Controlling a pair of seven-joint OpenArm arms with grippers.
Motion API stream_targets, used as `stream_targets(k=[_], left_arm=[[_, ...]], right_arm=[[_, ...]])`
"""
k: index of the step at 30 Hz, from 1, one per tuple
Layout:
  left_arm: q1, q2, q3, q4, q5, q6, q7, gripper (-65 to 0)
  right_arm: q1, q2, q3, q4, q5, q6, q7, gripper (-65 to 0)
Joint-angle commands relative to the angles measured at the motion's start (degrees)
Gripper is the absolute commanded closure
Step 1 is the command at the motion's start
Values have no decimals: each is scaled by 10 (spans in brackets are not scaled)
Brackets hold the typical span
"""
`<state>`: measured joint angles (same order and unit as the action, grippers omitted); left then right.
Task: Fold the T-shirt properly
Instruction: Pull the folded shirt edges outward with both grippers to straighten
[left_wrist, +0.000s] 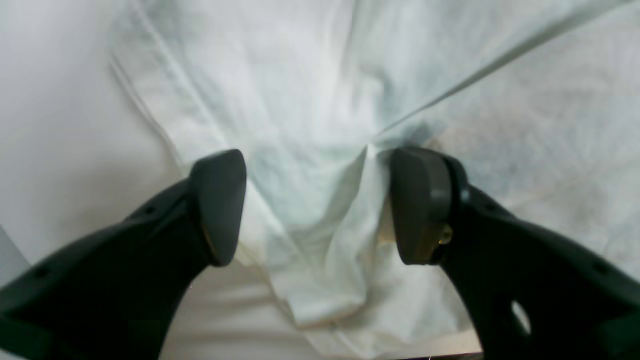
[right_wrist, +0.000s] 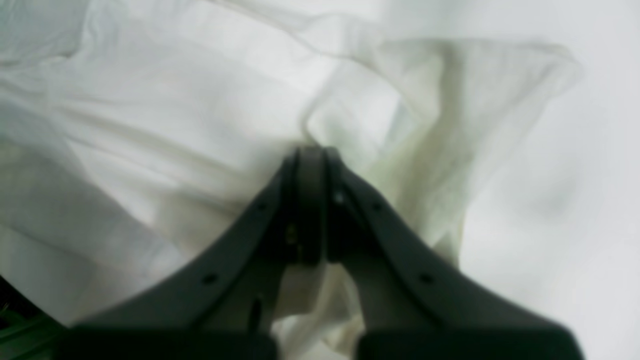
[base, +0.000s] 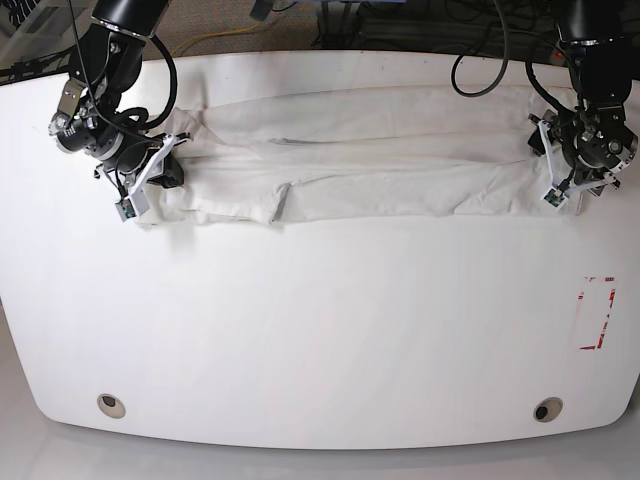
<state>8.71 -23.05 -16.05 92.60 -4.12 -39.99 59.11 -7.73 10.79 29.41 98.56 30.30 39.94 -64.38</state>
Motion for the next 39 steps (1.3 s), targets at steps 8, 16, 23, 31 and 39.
stream_targets(k=[8,16,23,31,39], left_arm=[[-44,-6,-5,11,-14,0,11,-414],[-66,-8,-63,11,-168,0,12,-417],[-62,-10,-127,34,-278,0,21,-422],[-61,-6,-280,29,-367,0,165,-533],[-28,-5,-316,-27,-379,0,177,-547]], right_arm=[[-20,22,53,31,10,1,13,-406],[-36,-34,50,147,10,1,-32,-430],[-31,-71,-23,115,4,1,-32,-430],[-5,-54,-30,-16,8,1,20,-430],[0,-26,-53,-48,9,1,27,-430]])
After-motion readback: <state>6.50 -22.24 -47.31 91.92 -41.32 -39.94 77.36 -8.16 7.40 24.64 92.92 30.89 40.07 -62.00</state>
